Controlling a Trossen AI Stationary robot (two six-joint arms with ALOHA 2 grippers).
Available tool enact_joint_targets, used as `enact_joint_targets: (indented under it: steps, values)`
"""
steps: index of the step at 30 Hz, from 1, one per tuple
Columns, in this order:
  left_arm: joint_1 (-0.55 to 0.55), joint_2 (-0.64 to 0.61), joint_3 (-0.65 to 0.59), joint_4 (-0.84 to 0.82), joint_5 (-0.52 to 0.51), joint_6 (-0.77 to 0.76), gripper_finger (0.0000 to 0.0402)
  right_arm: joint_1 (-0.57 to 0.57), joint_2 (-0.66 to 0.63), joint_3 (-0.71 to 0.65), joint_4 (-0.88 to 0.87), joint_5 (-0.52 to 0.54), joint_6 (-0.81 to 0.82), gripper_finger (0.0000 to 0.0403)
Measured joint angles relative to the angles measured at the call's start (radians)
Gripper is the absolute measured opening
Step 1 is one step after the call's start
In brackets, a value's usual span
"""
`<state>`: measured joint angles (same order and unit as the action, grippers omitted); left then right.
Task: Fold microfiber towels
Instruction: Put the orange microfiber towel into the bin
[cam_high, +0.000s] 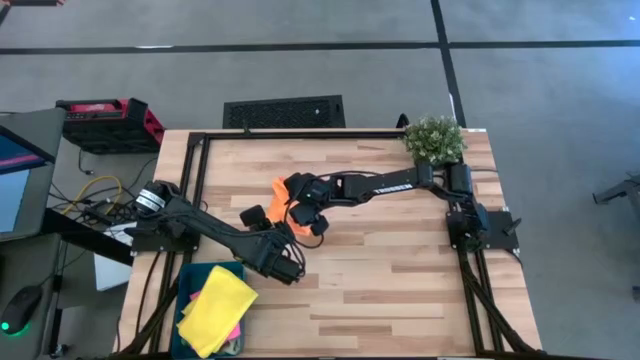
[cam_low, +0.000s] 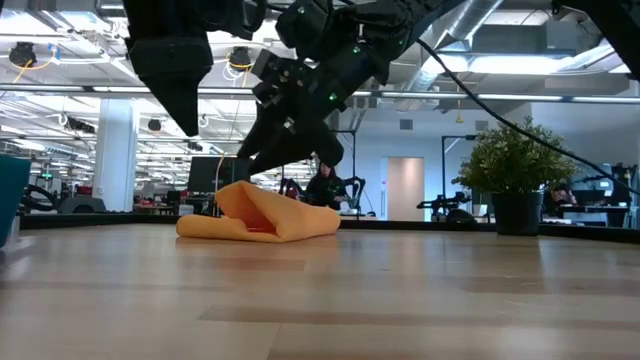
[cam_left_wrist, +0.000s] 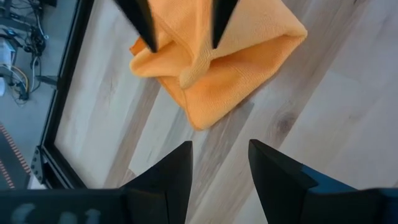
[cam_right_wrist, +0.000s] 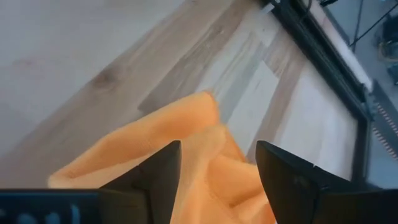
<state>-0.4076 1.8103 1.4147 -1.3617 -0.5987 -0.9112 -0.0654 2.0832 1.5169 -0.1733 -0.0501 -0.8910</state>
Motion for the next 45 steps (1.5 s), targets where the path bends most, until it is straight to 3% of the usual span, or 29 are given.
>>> enact_joint_targets:
  steps: [4, 10, 20, 24, 28, 33, 39, 45]
  values:
    - [0.0, 0.0, 0.0, -0.023, 0.009, 0.009, 0.015, 0.008, -0.043, -0.002, -0.078, 0.003, 0.049, 0.0226]
    - [-0.012, 0.0, 0.0, -0.063, 0.0, 0.088, 0.015, 0.021, -0.176, 0.0, -0.387, 0.003, 0.206, 0.0223]
    - [0.06, 0.0, -0.037, 0.083, -0.035, 0.477, 0.015, 0.129, -0.302, 0.0, -0.811, 0.003, 0.497, 0.0221]
    - [0.137, 0.0, -0.091, 0.194, 0.029, 0.666, 0.015, 0.198, -0.319, -0.001, -0.911, 0.03, 0.58, 0.0221]
    - [0.213, 0.0, -0.133, 0.322, 0.076, 0.892, 0.0144, 0.26, -0.32, -0.001, -0.934, 0.087, 0.628, 0.0221]
    - [0.284, 0.0, -0.129, 0.375, 0.082, 1.036, 0.0137, 0.301, -0.311, -0.001, -0.926, 0.104, 0.63, 0.0221]
    - [0.368, 0.001, -0.132, 0.443, 0.362, 1.149, 0.0127, 0.296, -0.311, 0.0, -0.912, 0.104, 0.634, 0.0221]
    - [0.428, 0.006, -0.166, 0.485, 0.442, 1.164, 0.0124, 0.269, -0.311, 0.0, -0.91, 0.104, 0.667, 0.0221]
